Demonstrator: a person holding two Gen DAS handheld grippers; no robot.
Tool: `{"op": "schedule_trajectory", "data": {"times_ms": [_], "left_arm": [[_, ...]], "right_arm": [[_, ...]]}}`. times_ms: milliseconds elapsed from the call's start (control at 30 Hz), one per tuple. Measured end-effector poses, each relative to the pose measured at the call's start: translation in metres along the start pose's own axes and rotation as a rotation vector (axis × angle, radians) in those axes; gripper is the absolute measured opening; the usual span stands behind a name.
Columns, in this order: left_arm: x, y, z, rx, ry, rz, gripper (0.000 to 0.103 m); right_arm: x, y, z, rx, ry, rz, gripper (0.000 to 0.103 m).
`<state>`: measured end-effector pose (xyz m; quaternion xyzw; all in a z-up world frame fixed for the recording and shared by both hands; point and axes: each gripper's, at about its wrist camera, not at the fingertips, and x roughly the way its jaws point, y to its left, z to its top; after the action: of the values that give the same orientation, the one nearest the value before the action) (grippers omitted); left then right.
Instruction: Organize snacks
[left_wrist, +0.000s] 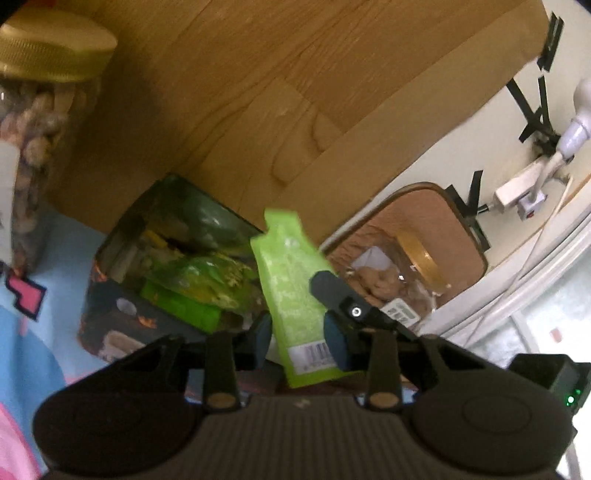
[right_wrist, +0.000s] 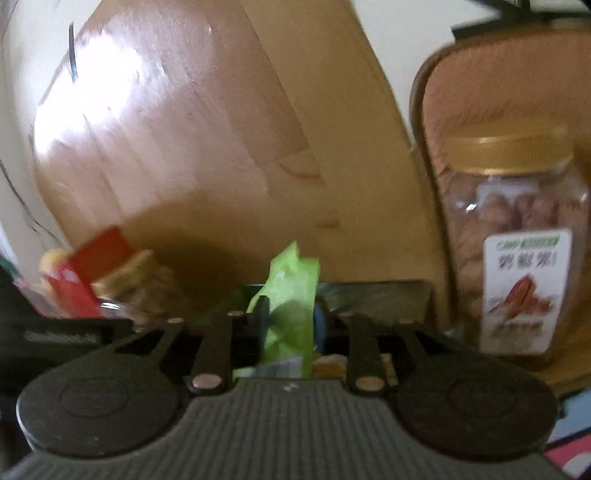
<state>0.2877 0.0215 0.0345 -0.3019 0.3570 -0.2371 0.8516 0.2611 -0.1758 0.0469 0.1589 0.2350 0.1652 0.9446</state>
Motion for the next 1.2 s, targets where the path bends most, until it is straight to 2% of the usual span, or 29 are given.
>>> {"op": "schedule_trajectory", "data": {"times_ms": [67,200,333,467,533,600,667,733,800,867,933,1067,1100,1200], "left_arm": [[-0.006,-0.001,0.000,0.007,-0.020,0.009,0.039],[-0.026,-0.001,0.002,0.004,-0.054,-0.005,0.039],[-0.058,-0.004,-0.002,0.012,-0.087,-0.032,0.038],[-0.097,-0.005,-0.023,0.036,-0.098,-0.034,0.039],[-0.119,0.001,-0.041,0.039,-0.101,-0.026,0.042],[-0.138,0.011,-0.058,0.013,-0.095,-0.012,0.042],[-0.158,0.022,-0.074,-0.016,-0.094,-0.009,0.042],[-0.177,0.030,-0.091,-0.016,-0.095,0.008,0.042],[-0.194,0.037,-0.109,0.004,-0.081,0.056,0.042],[-0.206,0.045,-0.123,0.008,-0.053,0.091,0.042],[-0.217,0.054,-0.139,-0.004,-0.014,0.090,0.042],[-0.237,0.058,-0.163,0.000,0.012,0.032,0.042],[-0.240,0.058,-0.169,-0.005,0.021,0.010,0.046],[-0.241,0.055,-0.181,-0.009,0.052,-0.032,0.047]], "right_arm": [[-0.008,0.000,-0.005,-0.014,-0.057,-0.040,0.046],[-0.026,-0.001,-0.013,-0.012,-0.111,-0.083,0.047],[-0.055,0.003,-0.017,0.005,-0.134,-0.053,0.047],[-0.079,0.020,-0.032,-0.042,-0.092,-0.006,0.047],[-0.078,0.032,-0.034,-0.076,-0.080,0.016,0.047],[-0.067,0.042,-0.026,-0.112,-0.060,-0.007,0.046],[-0.046,0.044,-0.013,-0.092,0.018,-0.009,0.045],[-0.038,0.042,-0.006,-0.065,0.045,-0.053,0.045],[-0.036,0.043,-0.008,-0.088,0.077,-0.050,0.045],[-0.040,0.044,-0.019,-0.110,0.096,-0.102,0.045],[-0.063,0.046,-0.031,-0.087,0.063,-0.062,0.046],[-0.125,0.062,-0.064,-0.070,0.073,0.134,0.046],[-0.137,0.065,-0.075,-0.056,0.103,0.186,0.046],[-0.157,0.064,-0.112,0.037,0.265,0.325,0.046]]}}
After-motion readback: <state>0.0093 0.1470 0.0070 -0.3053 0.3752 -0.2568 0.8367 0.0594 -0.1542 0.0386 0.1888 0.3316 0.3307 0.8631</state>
